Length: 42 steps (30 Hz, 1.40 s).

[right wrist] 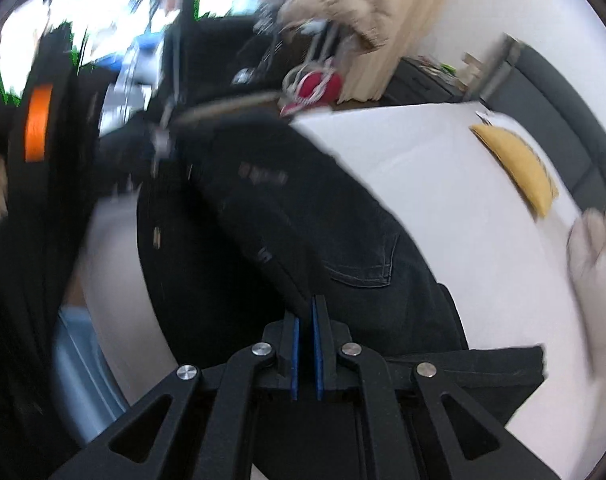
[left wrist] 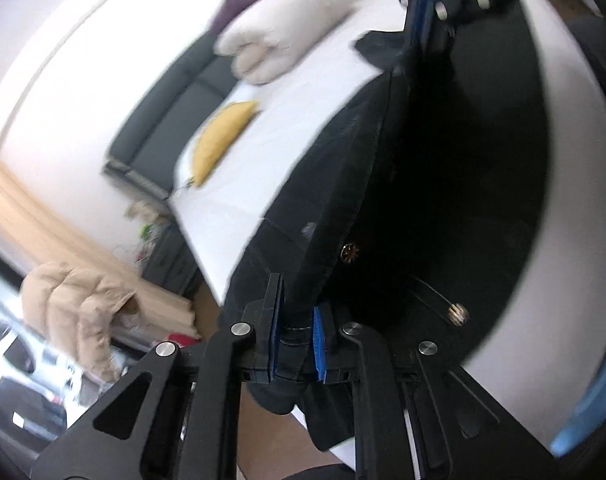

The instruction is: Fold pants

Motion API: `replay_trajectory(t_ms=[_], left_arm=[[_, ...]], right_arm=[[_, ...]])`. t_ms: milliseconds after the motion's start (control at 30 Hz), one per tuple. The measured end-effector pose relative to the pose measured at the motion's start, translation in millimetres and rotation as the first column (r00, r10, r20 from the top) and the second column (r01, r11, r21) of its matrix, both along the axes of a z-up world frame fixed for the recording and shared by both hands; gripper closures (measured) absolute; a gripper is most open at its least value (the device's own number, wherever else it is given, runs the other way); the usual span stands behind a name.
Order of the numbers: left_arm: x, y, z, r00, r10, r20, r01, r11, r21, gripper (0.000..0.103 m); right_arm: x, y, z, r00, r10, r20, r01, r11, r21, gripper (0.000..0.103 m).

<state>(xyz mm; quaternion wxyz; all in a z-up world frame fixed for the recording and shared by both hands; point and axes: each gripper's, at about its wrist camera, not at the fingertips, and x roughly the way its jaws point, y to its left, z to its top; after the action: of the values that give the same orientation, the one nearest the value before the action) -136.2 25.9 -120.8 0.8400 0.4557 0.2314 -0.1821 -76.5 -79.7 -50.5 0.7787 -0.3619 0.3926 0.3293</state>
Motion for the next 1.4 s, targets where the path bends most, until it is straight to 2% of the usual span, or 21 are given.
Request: replay_trajectory(t_ms=[67, 200, 300, 333, 433, 600, 800, 933, 1100, 1267, 1400], left_arm=[[-3, 1, -4, 0.998, -0.057, -0.023, 0.058, 0.998, 0.034, 0.091], [-9, 3, -16, 0.980, -0.154, -0.125, 0.164, 0.984, 0.072, 0.091], [-3, 8, -22, 0.964, -0.194, -0.181, 0.213, 0.973, 0.094, 0.092], [3, 16, -15, 0.962, -0.198, -0.190, 0.218, 0.972, 0.089, 0.092], [9, 17, -10, 0.951, -0.207, -0.229, 0.227, 0.971, 0.067, 0.092], [5, 17, -9, 0.934, -0.239, -0.265, 0.267, 0.961, 0.074, 0.092], [-20, 15, -9, 0.936, -0.240, -0.257, 0.270, 0.958, 0.091, 0.092], [-26, 15, -13, 0.938, -0.245, -0.244, 0.279, 0.954, 0.113, 0.091], [-28, 13, -13, 0.945, -0.229, -0.235, 0.275, 0.944, 0.184, 0.089], [-21, 34, 2, 0.935, -0.160, -0.317, 0.224, 0.958, 0.178, 0.077], [-8, 48, 21, 0.916, -0.081, -0.392, 0.146, 0.980, 0.138, 0.076]], right_arm=[[-14, 6, -18, 0.998, 0.051, 0.025, -0.049, 0.995, -0.087, 0.096], [-38, 12, -48, 0.991, 0.119, 0.061, -0.103, 0.971, -0.218, 0.096], [-52, 14, -61, 0.988, 0.141, 0.066, -0.119, 0.958, -0.259, 0.096], [-57, 15, -64, 0.986, 0.153, 0.074, -0.127, 0.953, -0.276, 0.096], [-64, 18, -63, 0.982, 0.166, 0.093, -0.131, 0.943, -0.305, 0.096], [-75, 24, -63, 0.973, 0.204, 0.109, -0.154, 0.922, -0.354, 0.096], [-80, 24, -67, 0.974, 0.193, 0.117, -0.137, 0.917, -0.373, 0.096], [-85, 30, -70, 0.969, 0.210, 0.129, -0.139, 0.899, -0.416, 0.096], [-85, 39, -88, 0.961, 0.243, 0.131, -0.152, 0.860, -0.487, 0.094], [-77, 37, -83, 0.974, 0.201, 0.108, -0.133, 0.884, -0.448, 0.094], [-78, 39, -85, 0.974, 0.192, 0.117, -0.121, 0.885, -0.450, 0.094]])
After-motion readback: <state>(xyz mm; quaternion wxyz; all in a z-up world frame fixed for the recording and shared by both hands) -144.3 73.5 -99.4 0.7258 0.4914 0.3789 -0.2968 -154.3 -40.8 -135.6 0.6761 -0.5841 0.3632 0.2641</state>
